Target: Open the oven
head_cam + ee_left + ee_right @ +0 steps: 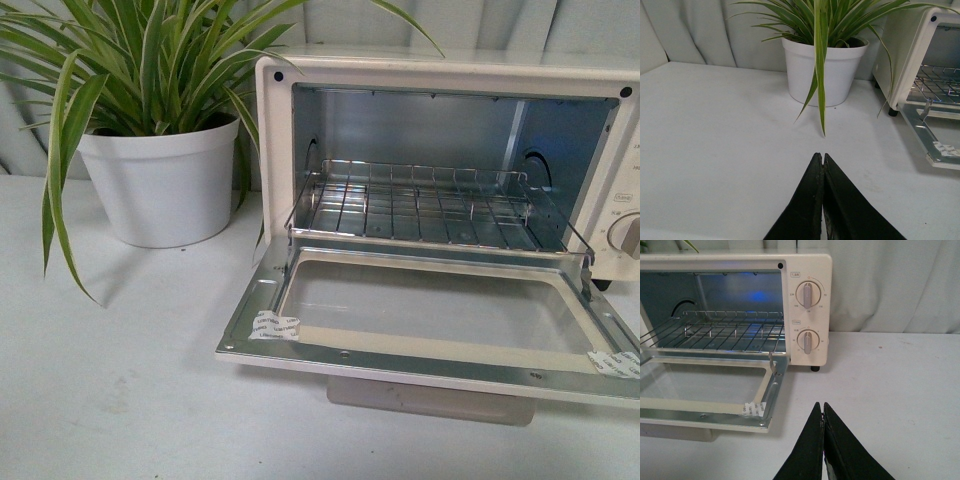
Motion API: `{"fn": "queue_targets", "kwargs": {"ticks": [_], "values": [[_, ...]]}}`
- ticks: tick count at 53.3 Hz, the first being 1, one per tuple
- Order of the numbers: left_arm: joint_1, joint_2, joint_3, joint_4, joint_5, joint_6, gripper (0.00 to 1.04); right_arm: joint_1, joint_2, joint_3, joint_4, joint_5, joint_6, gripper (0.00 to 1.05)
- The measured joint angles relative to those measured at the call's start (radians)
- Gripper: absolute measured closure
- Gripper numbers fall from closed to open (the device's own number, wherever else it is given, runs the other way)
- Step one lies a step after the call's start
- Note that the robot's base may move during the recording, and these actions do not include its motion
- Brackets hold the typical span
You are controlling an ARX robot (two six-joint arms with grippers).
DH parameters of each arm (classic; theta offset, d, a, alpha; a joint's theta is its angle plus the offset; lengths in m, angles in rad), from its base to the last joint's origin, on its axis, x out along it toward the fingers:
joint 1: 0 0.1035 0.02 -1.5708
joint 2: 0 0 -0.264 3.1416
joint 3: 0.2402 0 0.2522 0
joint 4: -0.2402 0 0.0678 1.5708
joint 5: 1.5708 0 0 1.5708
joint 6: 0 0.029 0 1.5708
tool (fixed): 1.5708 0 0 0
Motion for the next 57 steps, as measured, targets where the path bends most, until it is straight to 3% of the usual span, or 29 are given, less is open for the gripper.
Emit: {"fn": "queue_targets", "kwargs": {"ticks": [6,11,22,26,30,32,57], "values": [[0.0,0.0,0.0,0.0,0.0,0.0,0.98,0.0,0.0,0.0,0.0,0.0,-0.002,1.02],[0.0,0.0,0.0,0.0,0.0,0.0,0.72,0.0,0.0,0.0,0.0,0.0,-0.002,0.79],[0.0,0.0,0.0,0.0,0.0,0.0,0.37,0.0,0.0,0.0,0.0,0.0,-0.002,0.44],[0.0,0.0,0.0,0.0,0.0,0.0,0.19,0.0,0.0,0.0,0.0,0.0,-0.002,0.24],[0.0,0.0,0.0,0.0,0.0,0.0,0.05,0.0,0.0,0.0,0.0,0.0,-0.002,0.12],[0.0,0.0,0.0,0.0,0.0,0.0,0.06,0.0,0.0,0.0,0.0,0.0,0.0,0.07],[0.0,0.0,0.0,0.0,0.0,0.0,0.06,0.0,0.0,0.0,0.0,0.0,-0.001,0.09]]}}
